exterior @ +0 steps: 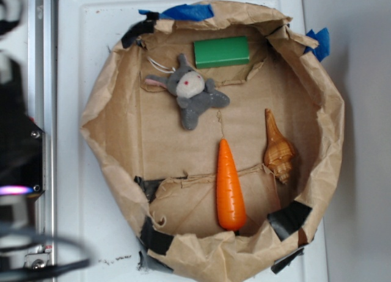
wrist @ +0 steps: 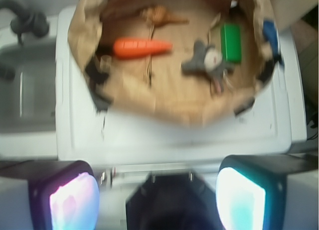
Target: Grab the gray animal.
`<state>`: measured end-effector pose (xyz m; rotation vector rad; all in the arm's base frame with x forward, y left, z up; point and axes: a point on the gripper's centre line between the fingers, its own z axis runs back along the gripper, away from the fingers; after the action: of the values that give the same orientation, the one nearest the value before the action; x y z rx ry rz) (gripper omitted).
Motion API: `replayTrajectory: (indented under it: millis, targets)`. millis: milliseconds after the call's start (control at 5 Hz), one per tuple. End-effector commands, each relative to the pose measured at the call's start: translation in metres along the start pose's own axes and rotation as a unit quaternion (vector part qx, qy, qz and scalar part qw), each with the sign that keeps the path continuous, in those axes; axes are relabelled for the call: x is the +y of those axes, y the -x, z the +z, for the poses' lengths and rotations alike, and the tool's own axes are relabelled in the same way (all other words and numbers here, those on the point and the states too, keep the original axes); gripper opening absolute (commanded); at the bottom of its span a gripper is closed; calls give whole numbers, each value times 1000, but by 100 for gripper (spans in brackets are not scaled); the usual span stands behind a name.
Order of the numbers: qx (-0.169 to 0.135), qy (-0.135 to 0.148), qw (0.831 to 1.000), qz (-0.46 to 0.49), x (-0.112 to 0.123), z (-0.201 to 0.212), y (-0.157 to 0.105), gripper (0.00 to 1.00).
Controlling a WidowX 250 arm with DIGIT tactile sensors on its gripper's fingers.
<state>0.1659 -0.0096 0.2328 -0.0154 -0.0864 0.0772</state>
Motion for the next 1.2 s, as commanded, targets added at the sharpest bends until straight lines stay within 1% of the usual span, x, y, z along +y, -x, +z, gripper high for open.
replayTrajectory:
  millis: [0,200,400,1000]
  targets:
    - [-35,-8,999,-30,13,-9,-43,100]
    - [-78,47,984,-151,13,-24,-39,100]
    - [-132,90,949,-270,13,-10,-37,100]
    - [-132,90,949,-270,13,-10,-37,100]
